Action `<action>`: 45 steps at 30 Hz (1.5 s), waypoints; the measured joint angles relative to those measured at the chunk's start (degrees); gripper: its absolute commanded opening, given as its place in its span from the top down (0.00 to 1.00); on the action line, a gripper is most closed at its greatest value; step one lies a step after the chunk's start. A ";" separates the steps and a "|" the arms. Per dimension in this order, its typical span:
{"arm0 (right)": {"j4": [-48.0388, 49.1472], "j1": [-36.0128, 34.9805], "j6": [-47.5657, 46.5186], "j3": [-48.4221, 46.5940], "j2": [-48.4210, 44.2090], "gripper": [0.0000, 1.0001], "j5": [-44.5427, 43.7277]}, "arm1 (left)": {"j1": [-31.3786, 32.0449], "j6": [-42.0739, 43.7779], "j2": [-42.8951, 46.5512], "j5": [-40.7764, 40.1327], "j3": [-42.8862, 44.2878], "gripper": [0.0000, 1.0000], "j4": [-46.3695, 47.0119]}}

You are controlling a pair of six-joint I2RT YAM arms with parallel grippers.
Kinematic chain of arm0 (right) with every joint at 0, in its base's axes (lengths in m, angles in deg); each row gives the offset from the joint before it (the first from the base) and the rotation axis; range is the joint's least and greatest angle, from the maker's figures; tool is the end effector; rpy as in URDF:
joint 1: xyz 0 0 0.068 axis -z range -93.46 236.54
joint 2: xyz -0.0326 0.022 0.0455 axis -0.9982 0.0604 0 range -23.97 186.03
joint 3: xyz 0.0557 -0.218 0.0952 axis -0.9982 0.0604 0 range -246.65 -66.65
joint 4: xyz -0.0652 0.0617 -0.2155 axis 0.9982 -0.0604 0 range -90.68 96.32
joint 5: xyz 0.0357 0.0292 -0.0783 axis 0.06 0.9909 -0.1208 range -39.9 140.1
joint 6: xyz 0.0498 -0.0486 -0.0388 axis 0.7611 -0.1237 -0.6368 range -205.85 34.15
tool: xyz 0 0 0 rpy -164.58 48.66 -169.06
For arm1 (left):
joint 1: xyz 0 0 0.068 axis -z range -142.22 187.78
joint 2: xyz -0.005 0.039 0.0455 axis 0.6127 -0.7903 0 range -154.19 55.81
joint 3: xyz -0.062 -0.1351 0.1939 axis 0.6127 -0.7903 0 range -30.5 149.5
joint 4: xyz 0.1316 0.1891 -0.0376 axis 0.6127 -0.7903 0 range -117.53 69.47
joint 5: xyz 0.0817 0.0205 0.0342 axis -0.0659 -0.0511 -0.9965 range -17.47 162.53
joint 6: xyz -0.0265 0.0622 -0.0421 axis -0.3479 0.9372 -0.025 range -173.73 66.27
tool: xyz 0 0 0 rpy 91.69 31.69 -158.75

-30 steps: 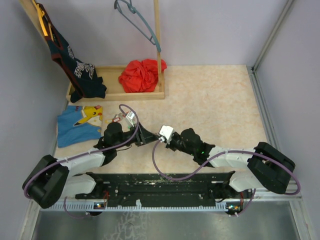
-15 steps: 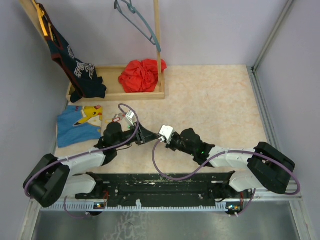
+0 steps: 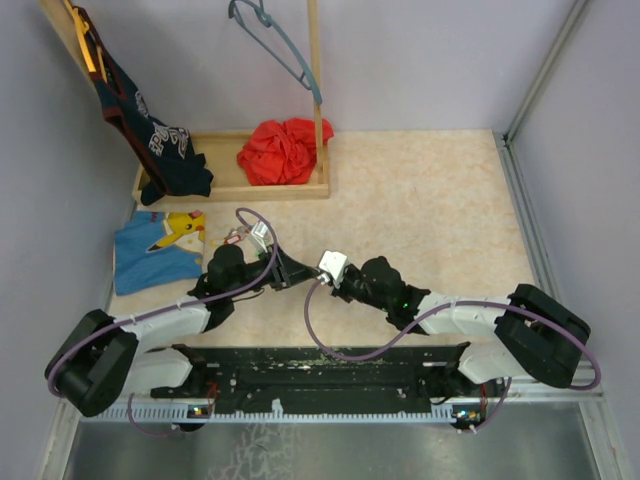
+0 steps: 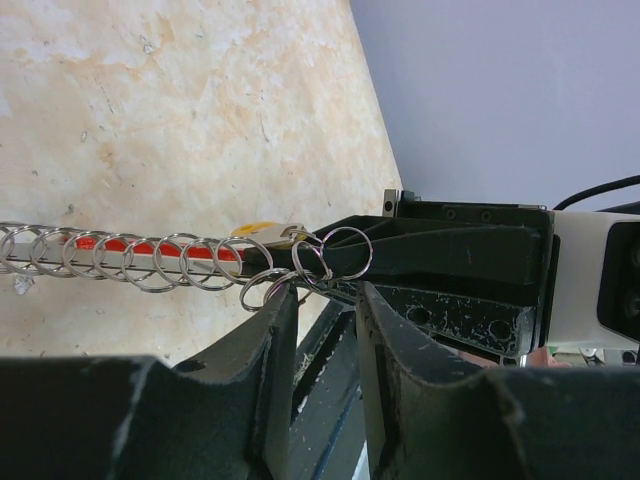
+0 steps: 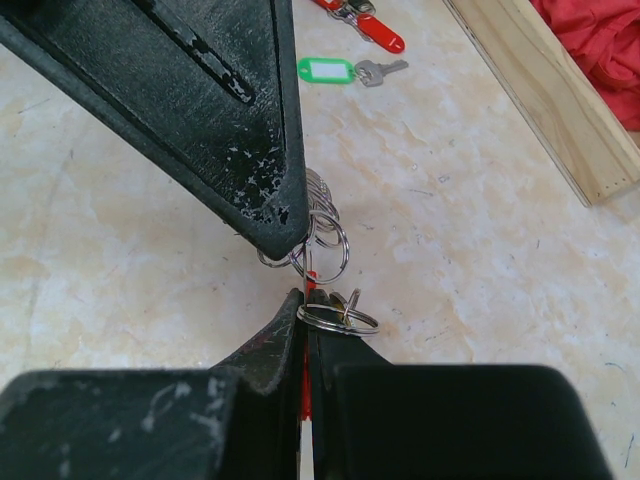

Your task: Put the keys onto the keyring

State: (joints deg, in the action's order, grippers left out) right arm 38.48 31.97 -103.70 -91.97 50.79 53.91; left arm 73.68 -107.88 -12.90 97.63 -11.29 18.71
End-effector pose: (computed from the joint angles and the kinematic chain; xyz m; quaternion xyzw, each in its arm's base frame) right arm 0.1584 0.2305 0.1732 -0.4914 0.6377 0.2120 0.5540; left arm 0.1886 -0.1724 0.1833 0.0188 0.7617 -0.5606 0.3243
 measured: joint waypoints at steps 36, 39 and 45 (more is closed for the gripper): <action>-7.34 -6.58 -25.66 -5.18 1.84 1.00 -13.35 | -0.70 -4.37 -0.55 -1.33 -2.32 0.90 3.26; -7.56 -6.58 -25.64 -5.18 1.88 1.00 -13.75 | -0.81 -4.57 -0.46 -1.25 -2.43 0.96 3.41; -6.99 -6.69 -24.85 -5.18 2.16 1.00 -14.25 | -0.81 -3.69 1.36 -1.33 -2.45 1.00 1.99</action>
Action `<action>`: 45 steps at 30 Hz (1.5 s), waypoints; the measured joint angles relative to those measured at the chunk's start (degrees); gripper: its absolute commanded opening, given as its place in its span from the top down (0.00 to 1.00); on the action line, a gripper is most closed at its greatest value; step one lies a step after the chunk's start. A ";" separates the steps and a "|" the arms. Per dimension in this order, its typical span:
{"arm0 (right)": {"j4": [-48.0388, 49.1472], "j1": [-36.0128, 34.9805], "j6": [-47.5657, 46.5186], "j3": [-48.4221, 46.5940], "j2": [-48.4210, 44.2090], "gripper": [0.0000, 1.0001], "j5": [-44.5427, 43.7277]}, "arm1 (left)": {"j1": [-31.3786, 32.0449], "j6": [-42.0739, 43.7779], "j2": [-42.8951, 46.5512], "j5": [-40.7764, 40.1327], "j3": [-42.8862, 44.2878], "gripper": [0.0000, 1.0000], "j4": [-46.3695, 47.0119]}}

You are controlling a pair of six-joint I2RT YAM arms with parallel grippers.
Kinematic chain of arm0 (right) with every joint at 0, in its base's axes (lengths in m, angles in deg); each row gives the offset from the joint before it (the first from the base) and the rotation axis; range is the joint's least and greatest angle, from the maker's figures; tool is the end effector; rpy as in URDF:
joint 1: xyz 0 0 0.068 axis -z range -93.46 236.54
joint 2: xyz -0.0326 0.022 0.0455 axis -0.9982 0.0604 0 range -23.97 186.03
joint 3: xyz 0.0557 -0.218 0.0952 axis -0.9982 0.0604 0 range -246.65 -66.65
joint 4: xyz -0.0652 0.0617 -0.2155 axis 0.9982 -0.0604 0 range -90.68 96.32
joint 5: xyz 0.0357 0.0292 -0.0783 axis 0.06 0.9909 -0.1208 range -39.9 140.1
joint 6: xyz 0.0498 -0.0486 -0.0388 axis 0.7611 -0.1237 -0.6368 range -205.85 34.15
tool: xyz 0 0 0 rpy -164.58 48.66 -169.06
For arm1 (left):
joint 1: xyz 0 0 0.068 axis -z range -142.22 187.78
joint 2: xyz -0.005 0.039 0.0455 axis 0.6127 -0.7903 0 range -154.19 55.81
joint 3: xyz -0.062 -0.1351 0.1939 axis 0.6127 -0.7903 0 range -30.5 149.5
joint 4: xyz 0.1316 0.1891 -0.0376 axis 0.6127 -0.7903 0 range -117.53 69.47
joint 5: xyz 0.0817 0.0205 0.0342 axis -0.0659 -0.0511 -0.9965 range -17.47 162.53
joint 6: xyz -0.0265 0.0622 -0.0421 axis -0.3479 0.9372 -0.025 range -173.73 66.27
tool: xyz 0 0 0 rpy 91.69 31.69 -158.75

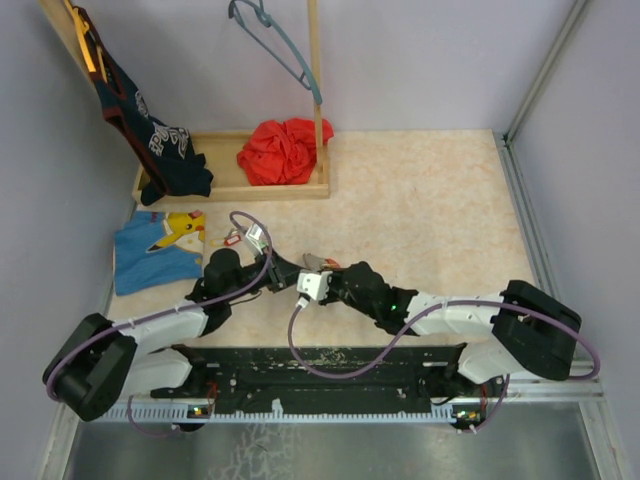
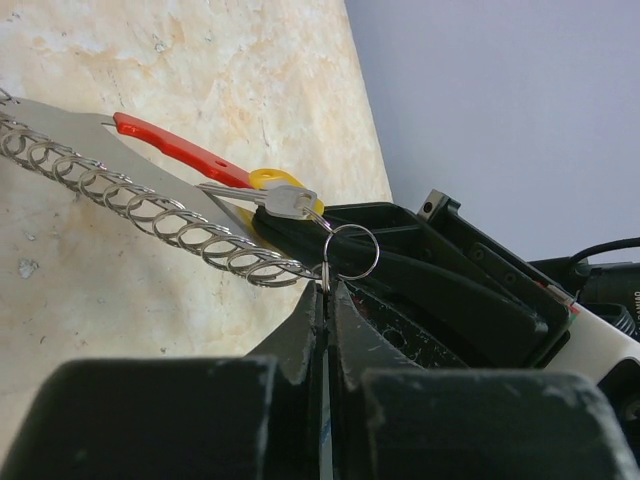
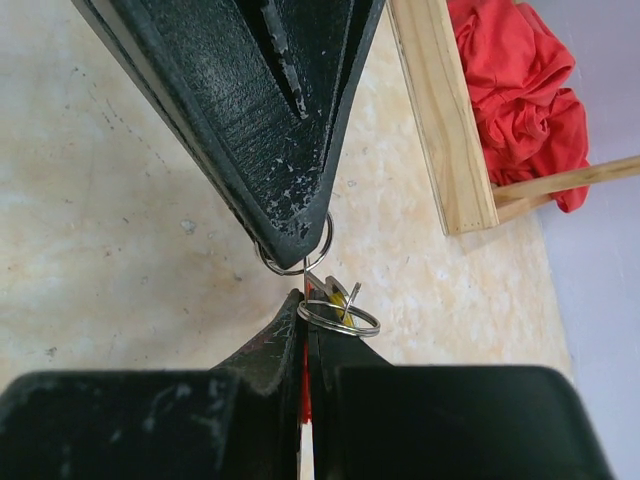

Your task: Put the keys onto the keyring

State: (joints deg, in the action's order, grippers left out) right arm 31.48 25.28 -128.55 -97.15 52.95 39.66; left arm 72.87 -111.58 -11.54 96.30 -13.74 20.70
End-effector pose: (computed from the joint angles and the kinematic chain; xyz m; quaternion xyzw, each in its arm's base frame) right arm 0.1505 0.2486 0.1763 -0.6159 0.5467 0.0165 0.5670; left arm 0.1865 -0.1647 0.1797 -0.0165 0.7577 -0.5673 0.3223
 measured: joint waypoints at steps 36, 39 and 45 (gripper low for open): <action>-17.94 6.88 21.49 -0.83 -17.99 0.67 18.88 | -0.13 33.33 -5.14 0.17 -6.54 1.00 26.95; -17.86 12.72 23.04 -2.21 -18.32 0.69 27.39 | -0.28 34.97 -6.54 2.45 -6.54 1.00 29.90; -14.67 17.92 24.55 -4.20 -14.56 0.73 38.69 | -0.76 37.53 -6.97 6.60 -6.51 1.00 32.72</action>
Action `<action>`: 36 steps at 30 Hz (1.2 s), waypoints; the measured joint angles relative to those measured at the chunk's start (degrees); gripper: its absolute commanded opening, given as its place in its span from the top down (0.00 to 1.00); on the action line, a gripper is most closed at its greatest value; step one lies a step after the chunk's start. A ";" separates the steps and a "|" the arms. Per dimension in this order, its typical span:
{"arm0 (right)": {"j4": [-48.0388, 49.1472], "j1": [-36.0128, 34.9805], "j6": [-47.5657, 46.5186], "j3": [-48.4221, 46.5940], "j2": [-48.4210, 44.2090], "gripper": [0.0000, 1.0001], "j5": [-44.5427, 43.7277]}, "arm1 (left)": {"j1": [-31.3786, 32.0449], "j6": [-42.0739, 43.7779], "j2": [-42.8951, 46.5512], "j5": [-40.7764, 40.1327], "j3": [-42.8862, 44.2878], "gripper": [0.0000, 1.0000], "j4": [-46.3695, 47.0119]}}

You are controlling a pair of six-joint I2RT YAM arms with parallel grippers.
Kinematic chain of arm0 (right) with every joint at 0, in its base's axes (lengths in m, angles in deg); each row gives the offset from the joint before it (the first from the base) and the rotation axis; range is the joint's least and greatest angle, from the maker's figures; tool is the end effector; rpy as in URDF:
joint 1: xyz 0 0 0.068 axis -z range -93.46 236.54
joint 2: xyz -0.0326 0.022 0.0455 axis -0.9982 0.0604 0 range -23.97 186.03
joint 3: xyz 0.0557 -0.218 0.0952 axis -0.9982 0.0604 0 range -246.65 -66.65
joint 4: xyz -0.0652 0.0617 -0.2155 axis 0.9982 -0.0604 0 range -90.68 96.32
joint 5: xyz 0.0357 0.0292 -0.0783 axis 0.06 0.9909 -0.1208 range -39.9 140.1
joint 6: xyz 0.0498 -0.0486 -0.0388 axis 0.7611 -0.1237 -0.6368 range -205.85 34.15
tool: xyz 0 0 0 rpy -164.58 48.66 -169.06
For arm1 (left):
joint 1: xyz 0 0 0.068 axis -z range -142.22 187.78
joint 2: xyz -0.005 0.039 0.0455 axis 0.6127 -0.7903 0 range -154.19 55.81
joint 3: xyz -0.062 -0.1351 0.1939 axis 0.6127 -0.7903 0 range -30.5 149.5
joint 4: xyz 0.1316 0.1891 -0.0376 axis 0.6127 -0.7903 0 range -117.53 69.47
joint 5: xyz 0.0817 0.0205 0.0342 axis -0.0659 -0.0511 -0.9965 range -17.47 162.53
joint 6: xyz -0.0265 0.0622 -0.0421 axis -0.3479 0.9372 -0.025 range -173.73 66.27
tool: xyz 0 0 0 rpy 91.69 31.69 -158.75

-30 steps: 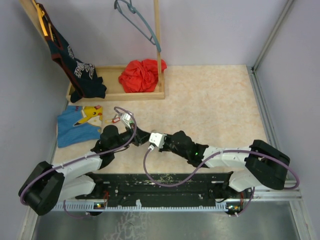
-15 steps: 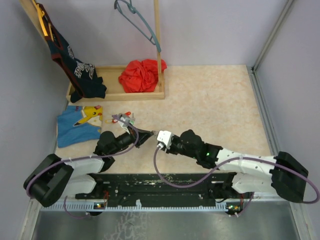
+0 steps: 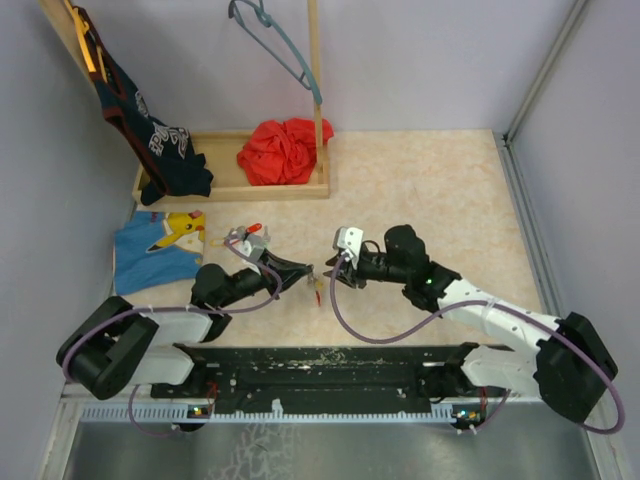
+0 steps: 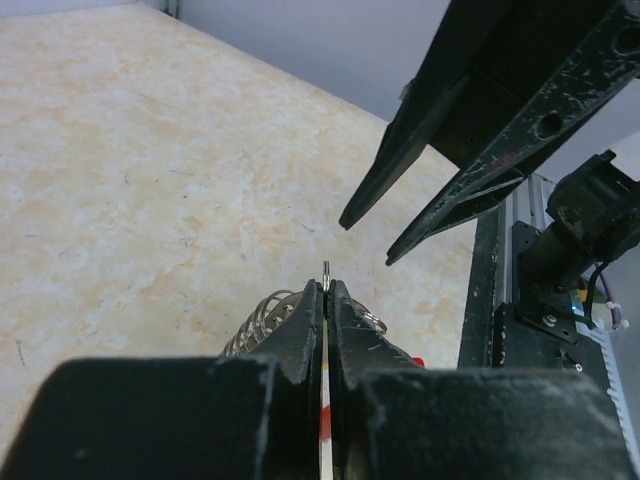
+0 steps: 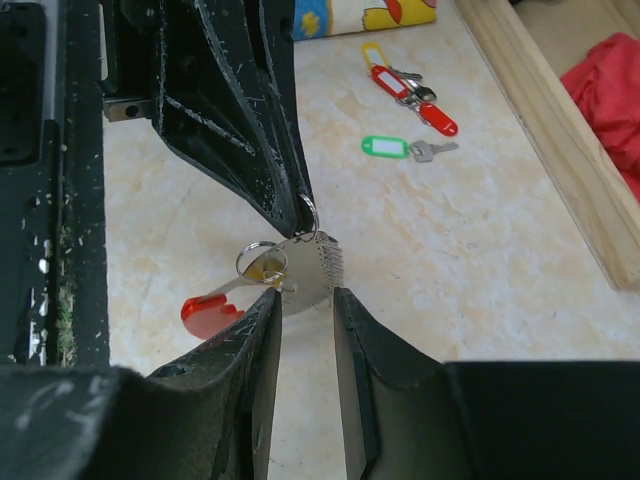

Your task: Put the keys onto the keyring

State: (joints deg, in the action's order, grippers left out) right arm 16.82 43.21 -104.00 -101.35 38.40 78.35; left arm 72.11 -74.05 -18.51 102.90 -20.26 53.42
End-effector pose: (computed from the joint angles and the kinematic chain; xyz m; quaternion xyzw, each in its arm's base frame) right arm 0.1652 0.2005 0.2349 -0.5234 0.5967 0.3172 0.5191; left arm 0.1750 -0.1615 0.1950 0.2748 0.5921 -0.4888 0.5788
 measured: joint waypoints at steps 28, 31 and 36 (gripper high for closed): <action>8.90 3.02 0.44 -1.11 8.61 0.85 16.74 | -0.46 1.09 -5.84 10.75 0.00 1.00 10.08; 8.68 3.02 0.44 -1.20 8.61 0.89 17.42 | -0.48 1.07 -6.16 11.37 0.02 1.00 10.56; 7.76 3.06 0.31 -2.14 8.85 0.90 18.38 | -0.72 1.07 -6.21 11.96 0.02 1.00 11.34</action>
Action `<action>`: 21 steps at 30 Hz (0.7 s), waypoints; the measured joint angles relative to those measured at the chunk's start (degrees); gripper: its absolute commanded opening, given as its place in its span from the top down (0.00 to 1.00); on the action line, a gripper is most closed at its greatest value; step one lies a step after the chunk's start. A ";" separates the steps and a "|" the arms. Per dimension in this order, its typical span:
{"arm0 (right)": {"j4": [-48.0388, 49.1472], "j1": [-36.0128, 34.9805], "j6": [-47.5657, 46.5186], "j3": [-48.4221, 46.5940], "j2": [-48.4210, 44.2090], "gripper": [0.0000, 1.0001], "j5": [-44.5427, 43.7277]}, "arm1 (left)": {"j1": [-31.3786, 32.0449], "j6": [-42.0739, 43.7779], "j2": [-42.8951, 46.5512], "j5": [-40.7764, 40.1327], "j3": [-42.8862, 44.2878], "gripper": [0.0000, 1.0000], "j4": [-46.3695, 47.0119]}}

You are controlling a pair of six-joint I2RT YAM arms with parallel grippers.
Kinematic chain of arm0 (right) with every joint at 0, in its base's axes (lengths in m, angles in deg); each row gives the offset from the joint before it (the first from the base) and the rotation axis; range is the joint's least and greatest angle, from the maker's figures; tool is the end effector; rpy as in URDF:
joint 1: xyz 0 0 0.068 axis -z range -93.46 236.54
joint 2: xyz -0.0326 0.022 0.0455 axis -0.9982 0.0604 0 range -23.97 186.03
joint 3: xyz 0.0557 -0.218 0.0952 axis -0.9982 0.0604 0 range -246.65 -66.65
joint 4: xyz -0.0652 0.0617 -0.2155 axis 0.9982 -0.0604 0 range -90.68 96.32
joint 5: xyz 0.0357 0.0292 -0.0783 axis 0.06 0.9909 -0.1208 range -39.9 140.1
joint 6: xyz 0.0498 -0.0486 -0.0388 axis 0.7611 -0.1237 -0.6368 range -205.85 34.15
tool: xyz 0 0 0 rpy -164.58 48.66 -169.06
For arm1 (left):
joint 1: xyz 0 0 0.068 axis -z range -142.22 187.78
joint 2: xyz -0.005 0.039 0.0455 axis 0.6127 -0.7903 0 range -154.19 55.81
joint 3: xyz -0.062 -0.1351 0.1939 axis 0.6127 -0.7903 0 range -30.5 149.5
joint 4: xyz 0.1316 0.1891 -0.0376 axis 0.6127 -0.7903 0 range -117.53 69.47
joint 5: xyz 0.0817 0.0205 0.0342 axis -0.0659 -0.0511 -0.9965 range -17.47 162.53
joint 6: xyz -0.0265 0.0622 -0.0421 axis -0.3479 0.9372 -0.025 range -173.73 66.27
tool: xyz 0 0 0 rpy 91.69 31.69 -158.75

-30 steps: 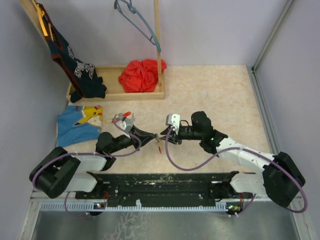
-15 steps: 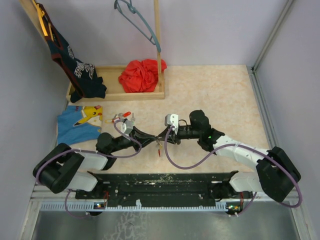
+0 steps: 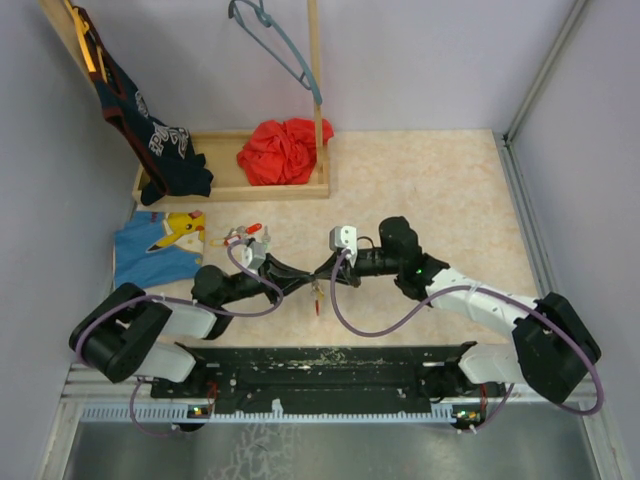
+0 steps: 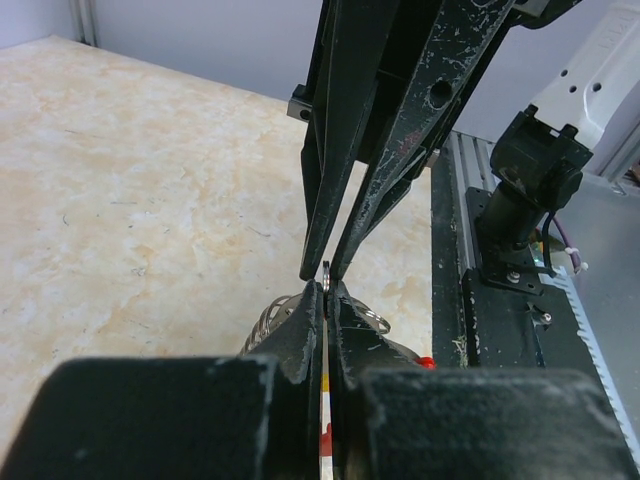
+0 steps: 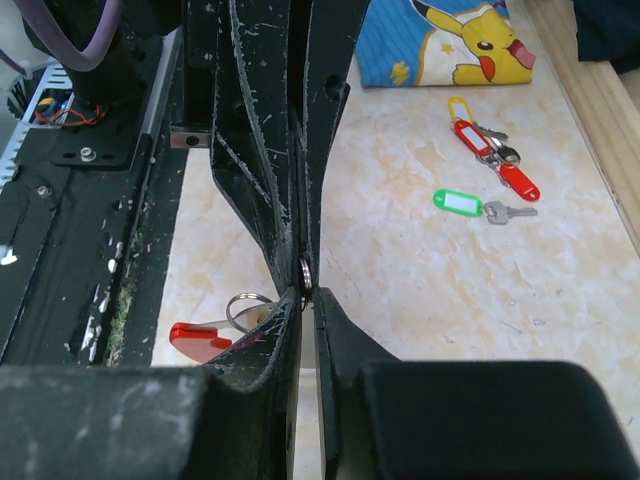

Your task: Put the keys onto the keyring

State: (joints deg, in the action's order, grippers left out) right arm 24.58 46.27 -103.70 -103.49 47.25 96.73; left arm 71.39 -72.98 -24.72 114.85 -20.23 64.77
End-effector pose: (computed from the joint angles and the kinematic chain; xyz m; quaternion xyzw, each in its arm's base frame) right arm 0.1753 0.2139 0.2301 -0.5644 0.5260 0.4176 0.4799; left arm 0.1667 -0.1662 0.1951 0.3552 0.5272 -0.5261 0.5649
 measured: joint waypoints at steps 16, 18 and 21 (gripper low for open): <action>-9.75 0.33 -2.86 -4.85 1.03 1.00 0.83 | -0.02 1.62 1.22 0.79 0.00 0.79 -1.55; -13.20 0.33 -4.33 -6.80 1.33 1.00 0.39 | -0.02 2.62 2.34 0.76 0.00 0.78 -2.82; -18.45 0.31 -6.47 -9.60 1.88 1.00 -0.42 | -0.02 3.96 4.00 0.55 0.02 0.76 -5.57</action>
State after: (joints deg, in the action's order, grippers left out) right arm 6.13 46.57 -110.17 -113.09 49.13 96.32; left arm 71.37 -69.02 -20.72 115.40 -20.21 59.19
